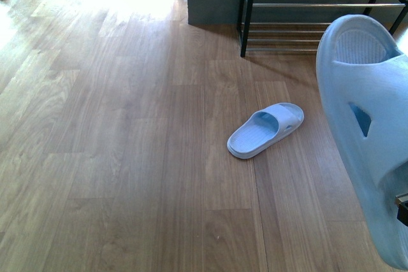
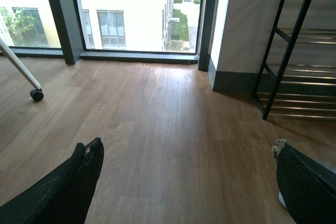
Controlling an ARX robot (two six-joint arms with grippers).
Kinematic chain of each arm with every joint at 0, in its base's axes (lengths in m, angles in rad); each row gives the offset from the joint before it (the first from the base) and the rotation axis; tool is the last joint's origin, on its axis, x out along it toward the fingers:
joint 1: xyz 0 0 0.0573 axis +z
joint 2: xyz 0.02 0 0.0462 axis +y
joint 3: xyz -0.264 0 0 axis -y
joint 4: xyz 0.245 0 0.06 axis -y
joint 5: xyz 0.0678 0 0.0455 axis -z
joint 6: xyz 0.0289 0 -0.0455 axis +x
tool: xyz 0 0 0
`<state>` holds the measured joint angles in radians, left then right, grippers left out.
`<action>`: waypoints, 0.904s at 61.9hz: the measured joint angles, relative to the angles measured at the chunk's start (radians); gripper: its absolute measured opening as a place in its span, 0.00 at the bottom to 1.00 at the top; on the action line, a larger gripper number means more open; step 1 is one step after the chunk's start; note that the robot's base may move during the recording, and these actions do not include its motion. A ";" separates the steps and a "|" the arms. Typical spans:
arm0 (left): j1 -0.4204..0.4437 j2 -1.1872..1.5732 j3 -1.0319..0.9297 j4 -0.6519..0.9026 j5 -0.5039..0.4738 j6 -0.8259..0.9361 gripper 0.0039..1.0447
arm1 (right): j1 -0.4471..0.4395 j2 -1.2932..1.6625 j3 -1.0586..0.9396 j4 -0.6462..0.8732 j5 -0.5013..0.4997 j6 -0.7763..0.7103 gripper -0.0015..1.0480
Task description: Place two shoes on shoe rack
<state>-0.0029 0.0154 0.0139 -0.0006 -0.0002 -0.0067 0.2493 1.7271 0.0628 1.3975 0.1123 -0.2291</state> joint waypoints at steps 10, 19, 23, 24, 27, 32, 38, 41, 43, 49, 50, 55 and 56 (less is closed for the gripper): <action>0.000 0.000 0.000 0.000 0.000 0.000 0.91 | 0.000 0.000 0.000 0.000 0.000 0.000 0.02; 0.000 0.000 0.000 0.000 0.000 0.000 0.91 | 0.000 0.000 0.000 0.000 0.000 0.000 0.02; 0.000 0.000 0.000 0.000 0.000 0.000 0.91 | 0.000 0.000 0.000 0.000 0.000 0.000 0.02; 0.000 0.000 0.000 0.000 0.000 0.000 0.91 | 0.000 0.000 0.000 0.000 0.000 0.000 0.02; 0.000 0.000 0.000 0.000 0.000 0.000 0.91 | 0.000 0.000 0.000 0.000 0.000 0.000 0.02; 0.000 0.000 0.000 0.000 0.000 0.000 0.91 | 0.000 0.000 0.000 0.000 0.000 0.000 0.02; 0.000 0.000 0.000 0.000 0.000 0.000 0.91 | 0.000 0.000 0.000 0.000 0.000 0.000 0.02; 0.000 0.000 0.000 0.000 0.000 0.000 0.91 | 0.000 0.000 0.000 0.000 0.000 0.000 0.02; 0.000 0.000 0.000 0.000 0.000 0.000 0.91 | 0.000 0.000 0.000 0.000 0.000 0.000 0.02; 0.000 0.000 0.000 0.000 0.000 0.000 0.91 | 0.000 0.000 0.000 0.000 0.000 0.000 0.02; 0.000 0.000 0.000 0.000 0.000 0.000 0.91 | 0.000 0.000 0.000 0.000 0.000 0.000 0.02; 0.000 0.000 0.000 0.000 0.000 0.000 0.91 | 0.000 0.000 0.000 0.000 0.000 0.000 0.02; 0.000 0.000 0.000 0.000 0.000 0.000 0.91 | 0.000 0.000 0.000 0.000 0.000 0.000 0.02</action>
<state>-0.0029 0.0154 0.0139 -0.0006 -0.0002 -0.0067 0.2493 1.7271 0.0624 1.3975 0.1123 -0.2291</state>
